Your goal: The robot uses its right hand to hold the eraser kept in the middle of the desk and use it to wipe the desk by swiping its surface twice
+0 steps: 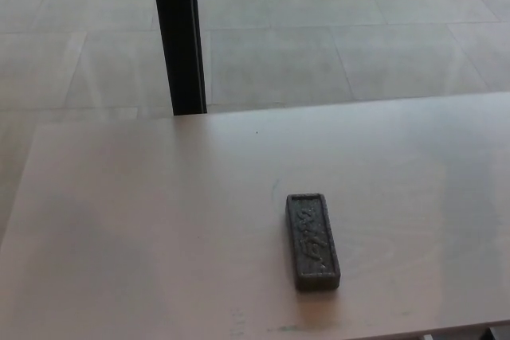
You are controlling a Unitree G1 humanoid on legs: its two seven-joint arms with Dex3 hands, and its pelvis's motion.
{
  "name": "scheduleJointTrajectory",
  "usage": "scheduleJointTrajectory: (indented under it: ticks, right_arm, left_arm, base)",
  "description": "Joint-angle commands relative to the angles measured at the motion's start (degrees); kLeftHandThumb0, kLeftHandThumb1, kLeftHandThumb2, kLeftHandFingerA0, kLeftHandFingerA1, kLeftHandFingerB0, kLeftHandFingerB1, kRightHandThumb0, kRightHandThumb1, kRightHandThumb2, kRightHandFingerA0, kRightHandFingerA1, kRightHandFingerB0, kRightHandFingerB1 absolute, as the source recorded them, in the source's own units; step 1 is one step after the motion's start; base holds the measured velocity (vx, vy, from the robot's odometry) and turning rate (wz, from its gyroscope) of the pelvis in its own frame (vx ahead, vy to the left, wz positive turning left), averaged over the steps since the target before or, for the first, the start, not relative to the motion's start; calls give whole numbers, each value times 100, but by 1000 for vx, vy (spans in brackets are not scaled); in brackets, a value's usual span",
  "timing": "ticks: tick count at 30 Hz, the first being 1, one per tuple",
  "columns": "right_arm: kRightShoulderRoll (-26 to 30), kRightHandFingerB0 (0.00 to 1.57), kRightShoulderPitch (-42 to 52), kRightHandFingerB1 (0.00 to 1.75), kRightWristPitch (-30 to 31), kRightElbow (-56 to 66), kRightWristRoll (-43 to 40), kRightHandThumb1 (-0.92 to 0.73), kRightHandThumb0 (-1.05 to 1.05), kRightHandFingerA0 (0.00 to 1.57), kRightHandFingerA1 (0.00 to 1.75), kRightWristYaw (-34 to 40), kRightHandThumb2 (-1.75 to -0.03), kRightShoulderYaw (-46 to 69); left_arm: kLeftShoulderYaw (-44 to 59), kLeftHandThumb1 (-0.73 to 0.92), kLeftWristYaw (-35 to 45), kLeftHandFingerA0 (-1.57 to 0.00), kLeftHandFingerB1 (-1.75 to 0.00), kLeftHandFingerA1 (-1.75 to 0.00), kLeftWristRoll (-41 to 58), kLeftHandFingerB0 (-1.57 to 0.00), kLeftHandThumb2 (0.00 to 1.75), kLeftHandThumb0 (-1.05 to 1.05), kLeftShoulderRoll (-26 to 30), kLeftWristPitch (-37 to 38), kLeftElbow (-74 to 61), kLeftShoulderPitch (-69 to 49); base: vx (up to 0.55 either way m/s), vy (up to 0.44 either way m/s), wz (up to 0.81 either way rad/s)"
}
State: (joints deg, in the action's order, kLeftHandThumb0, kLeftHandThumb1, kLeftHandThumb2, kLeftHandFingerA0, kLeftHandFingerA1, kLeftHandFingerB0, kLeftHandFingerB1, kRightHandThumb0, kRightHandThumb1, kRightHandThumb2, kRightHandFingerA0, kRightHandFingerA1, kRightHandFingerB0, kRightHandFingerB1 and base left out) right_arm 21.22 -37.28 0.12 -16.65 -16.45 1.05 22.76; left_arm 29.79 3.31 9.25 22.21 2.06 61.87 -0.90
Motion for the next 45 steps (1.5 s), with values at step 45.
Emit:
scheduleJointTrajectory:
  ticks: [45]
  right_arm:
    - [-2416,75,844,161,-201,-1997,2727,-59,-35,93,175,508,-96,-3951]
  left_arm:
    - [-312,54,-45,-78,-70,-83,142,-57,95,-43,98,-47,-42,-64]
  base:
    - [-2,-1,0]
